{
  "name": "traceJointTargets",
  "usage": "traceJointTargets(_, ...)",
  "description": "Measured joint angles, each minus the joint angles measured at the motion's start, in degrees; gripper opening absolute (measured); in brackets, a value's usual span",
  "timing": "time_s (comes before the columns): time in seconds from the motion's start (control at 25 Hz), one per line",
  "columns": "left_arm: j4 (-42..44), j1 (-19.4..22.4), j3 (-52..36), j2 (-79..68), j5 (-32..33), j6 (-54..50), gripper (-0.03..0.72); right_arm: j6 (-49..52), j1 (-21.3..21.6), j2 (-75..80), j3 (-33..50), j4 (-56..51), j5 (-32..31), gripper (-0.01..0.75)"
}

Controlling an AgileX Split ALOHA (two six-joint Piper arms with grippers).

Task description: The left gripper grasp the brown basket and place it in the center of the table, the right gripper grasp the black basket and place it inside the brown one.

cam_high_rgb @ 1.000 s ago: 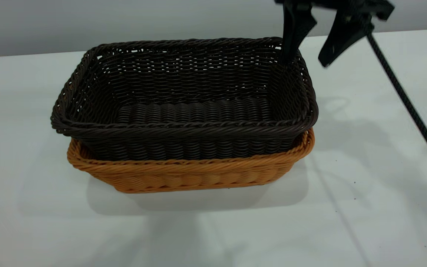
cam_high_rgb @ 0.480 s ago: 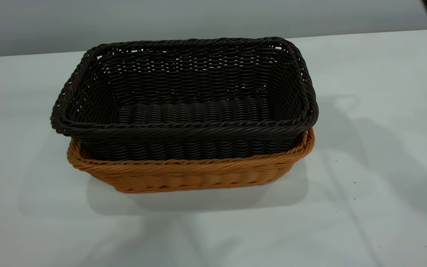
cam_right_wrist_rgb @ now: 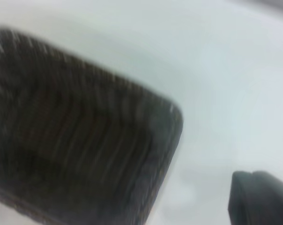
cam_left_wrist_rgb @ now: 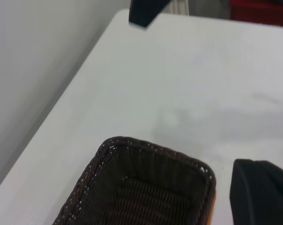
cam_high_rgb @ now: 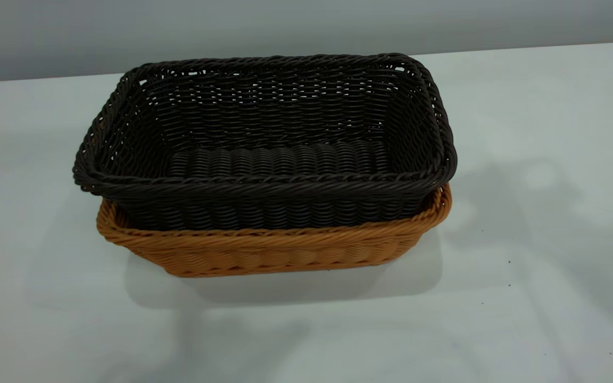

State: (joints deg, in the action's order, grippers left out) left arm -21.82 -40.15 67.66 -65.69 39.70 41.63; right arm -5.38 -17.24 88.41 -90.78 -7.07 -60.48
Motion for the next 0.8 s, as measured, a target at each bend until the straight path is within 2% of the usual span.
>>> traceJointTargets(0.24,6.3,0.0,-3.9,4.8,-3.1,-8.2,0.0,-0.9,-1.1,-12.0,4.7,3.5,9.2,0.001)
traceJointTargets(0.48,13.6,0.0,-11.8,11.8,-8.1,-16.3,0.0,4.7,-7.2,-26.8,16.0,14.0,18.7,0.002)
traceJointTargets(0.64,18.6,0.0,-15.5,15.9,-7.7,-21.9,-0.001,11.0,-10.0,-36.5,24.5,23.7,19.6,0.002)
traceJointTargets(0.8,25.7,0.0,-19.0,19.3,-5.3,-29.0,-0.001,12.0,-10.3,-45.5,33.3,29.4,19.2,0.003)
